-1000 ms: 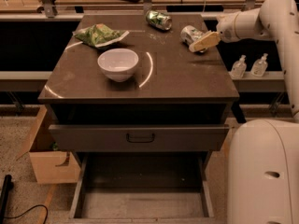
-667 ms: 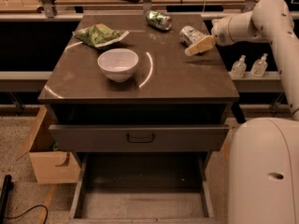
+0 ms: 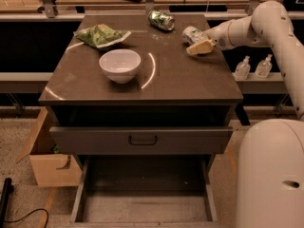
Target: Place 7up can into middle drawer
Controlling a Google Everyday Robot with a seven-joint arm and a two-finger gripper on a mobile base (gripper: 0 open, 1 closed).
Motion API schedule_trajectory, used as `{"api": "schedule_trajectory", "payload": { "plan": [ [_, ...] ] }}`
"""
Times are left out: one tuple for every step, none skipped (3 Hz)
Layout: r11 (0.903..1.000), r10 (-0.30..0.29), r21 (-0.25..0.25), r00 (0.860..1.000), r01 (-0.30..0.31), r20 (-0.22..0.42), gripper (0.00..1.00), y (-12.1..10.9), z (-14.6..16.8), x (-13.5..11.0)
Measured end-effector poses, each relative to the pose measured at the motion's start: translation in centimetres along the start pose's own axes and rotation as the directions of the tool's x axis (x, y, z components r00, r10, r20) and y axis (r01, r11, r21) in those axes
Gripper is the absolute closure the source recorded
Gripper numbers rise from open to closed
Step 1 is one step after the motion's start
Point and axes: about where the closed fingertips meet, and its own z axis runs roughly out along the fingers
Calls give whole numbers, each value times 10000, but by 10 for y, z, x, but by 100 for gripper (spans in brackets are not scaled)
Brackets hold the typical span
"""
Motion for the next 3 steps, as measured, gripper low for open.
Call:
{"api": "schedule_trajectory", "payload": {
  "plan": [
    [9997, -118, 199, 9999, 119, -64, 63, -3, -13, 2],
    [9982, -595, 10, 9979, 595, 260, 87, 5, -53, -4],
    [9827, -1603, -858, 9858, 1641, 493, 100, 40, -107, -10]
  ]
}}
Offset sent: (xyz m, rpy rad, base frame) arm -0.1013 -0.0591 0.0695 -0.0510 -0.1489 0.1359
